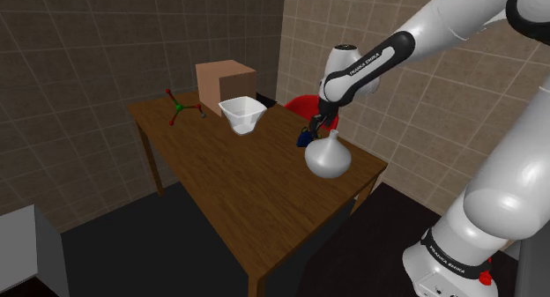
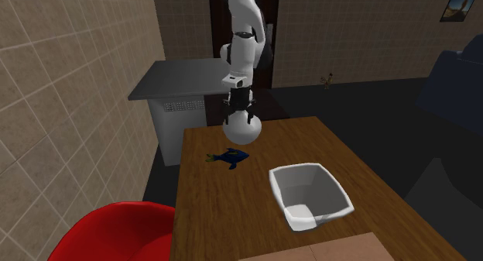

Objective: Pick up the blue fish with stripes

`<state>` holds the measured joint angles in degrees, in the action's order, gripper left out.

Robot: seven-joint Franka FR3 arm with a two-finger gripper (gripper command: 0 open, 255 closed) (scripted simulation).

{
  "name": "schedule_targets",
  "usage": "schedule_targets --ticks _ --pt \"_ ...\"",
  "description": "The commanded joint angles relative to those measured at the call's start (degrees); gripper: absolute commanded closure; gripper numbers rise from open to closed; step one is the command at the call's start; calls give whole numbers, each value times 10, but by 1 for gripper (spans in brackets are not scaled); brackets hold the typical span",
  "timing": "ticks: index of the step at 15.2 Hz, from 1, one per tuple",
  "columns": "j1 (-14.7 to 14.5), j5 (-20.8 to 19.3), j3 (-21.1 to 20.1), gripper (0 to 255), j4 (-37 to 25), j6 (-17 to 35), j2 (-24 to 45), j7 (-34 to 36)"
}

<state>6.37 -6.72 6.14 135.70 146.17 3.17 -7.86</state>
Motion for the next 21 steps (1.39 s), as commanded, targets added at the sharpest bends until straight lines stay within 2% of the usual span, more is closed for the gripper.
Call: schedule_targets --ticks 1,6,15,16,21 --pt "5 -1 4 0 -26 24 49 -6" --pt "19 1 11 0 -95 64 157 -20" --pt "21 2 10 0 -97 112 207 -16" --pt "21 2 10 255 -96 112 207 -16" --pt "21 2 10 255 -97 113 207 -16"
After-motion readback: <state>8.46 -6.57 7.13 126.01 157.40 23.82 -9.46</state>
